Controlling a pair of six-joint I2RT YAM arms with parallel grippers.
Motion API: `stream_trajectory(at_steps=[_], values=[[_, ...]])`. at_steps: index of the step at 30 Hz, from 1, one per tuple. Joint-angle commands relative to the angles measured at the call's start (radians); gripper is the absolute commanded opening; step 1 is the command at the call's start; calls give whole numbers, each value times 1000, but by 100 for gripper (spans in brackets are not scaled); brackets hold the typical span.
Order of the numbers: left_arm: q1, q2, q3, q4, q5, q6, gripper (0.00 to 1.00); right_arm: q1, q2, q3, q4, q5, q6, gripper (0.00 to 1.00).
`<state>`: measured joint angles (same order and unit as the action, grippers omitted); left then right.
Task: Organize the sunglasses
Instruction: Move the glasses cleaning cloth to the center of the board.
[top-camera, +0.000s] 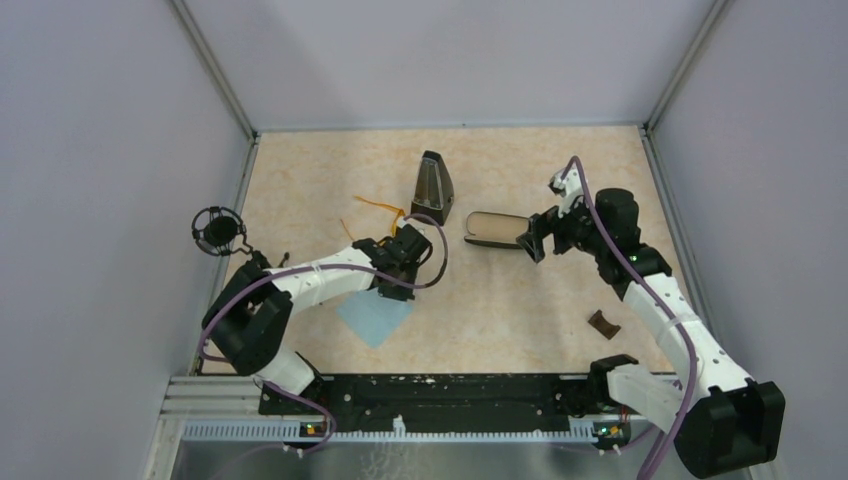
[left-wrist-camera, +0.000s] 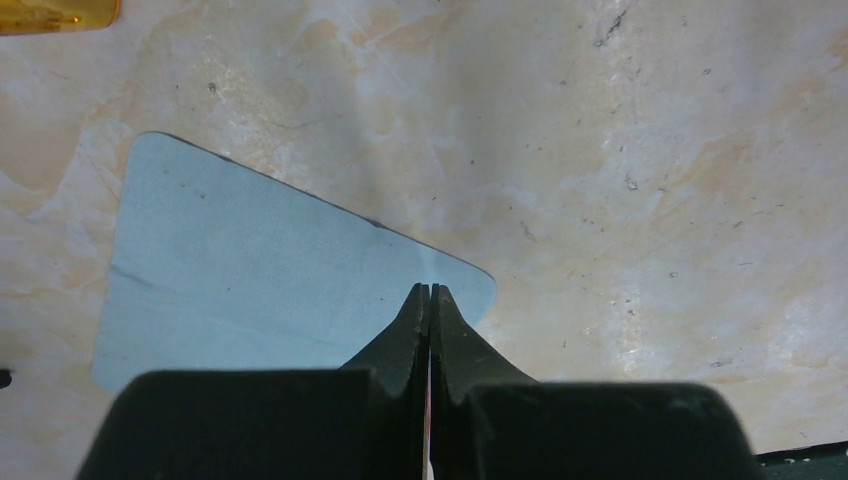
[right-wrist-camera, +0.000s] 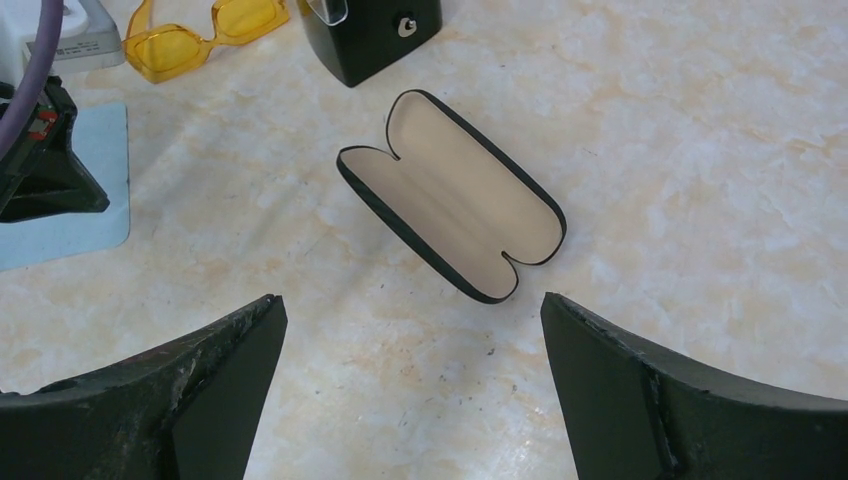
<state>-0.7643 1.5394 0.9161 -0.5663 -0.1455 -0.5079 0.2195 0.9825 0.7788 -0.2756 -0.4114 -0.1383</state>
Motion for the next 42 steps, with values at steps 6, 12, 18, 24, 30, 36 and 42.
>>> stream_trajectory(at_steps=[6, 12, 18, 24, 30, 36, 42], values=[[-24, 56, -22, 16, 31, -17, 0, -3, -10, 0, 43, 16, -20, 99], [-79, 104, -7, 65, 61, -29, 0, -3, 12, 14, 26, 25, -11, 99], [-163, 158, 37, 101, 77, -31, 0, -7, 48, 51, 5, 105, -5, 99], [-256, 202, 113, 142, 83, -18, 0, -52, 45, 92, -14, 90, 7, 99], [-321, 302, 240, 152, 117, 18, 0, -191, 79, 187, -100, -45, 42, 99], [-388, 389, 336, 185, 160, 54, 0, -266, 63, 228, -124, -58, 19, 99], [-436, 446, 393, 231, 213, 100, 0, -283, 55, 232, -140, -79, 16, 99]])
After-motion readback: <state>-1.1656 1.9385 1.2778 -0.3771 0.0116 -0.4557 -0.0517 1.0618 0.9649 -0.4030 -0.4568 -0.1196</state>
